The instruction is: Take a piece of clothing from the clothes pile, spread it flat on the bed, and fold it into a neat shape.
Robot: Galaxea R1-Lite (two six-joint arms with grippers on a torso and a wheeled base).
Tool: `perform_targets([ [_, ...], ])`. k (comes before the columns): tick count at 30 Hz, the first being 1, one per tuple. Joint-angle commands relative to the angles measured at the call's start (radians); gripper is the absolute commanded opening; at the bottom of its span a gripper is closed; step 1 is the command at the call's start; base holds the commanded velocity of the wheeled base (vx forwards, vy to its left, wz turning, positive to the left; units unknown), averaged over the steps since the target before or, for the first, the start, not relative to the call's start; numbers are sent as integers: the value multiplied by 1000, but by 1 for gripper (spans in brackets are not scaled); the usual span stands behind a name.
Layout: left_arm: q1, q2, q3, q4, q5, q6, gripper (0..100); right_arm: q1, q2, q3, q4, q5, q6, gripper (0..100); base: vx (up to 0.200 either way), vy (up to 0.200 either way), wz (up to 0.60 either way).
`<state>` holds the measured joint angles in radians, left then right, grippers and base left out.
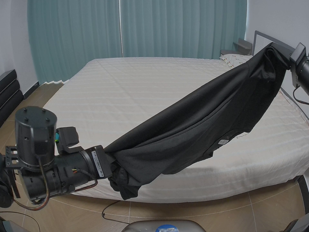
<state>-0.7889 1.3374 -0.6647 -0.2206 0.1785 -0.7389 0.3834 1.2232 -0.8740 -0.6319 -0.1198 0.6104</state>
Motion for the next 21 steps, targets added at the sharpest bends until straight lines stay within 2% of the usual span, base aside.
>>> perform_targets([
  [1, -35, -81, -21, 44, -2, 0, 0, 0, -94, -28, 44, 2, 0, 0, 0, 0, 0],
  [7, -30, -35, -44, 67, -8, -2, 0, -6, -73, -172, 100, 0, 0, 0, 0, 0, 0],
  [11, 10, 66, -79, 61, -50, -14, 0, -6, 45, -263, 150, -12, -1, 0, 0, 0, 0],
  [17, 100, 220, -165, 55, -102, -53, 0, -44, 256, -303, 98, -9, -14, 0, 200, 0, 0],
  [21, 152, 318, -225, 53, -108, -69, 0, -46, 378, -345, -45, -20, -24, 0, 200, 0, 0],
])
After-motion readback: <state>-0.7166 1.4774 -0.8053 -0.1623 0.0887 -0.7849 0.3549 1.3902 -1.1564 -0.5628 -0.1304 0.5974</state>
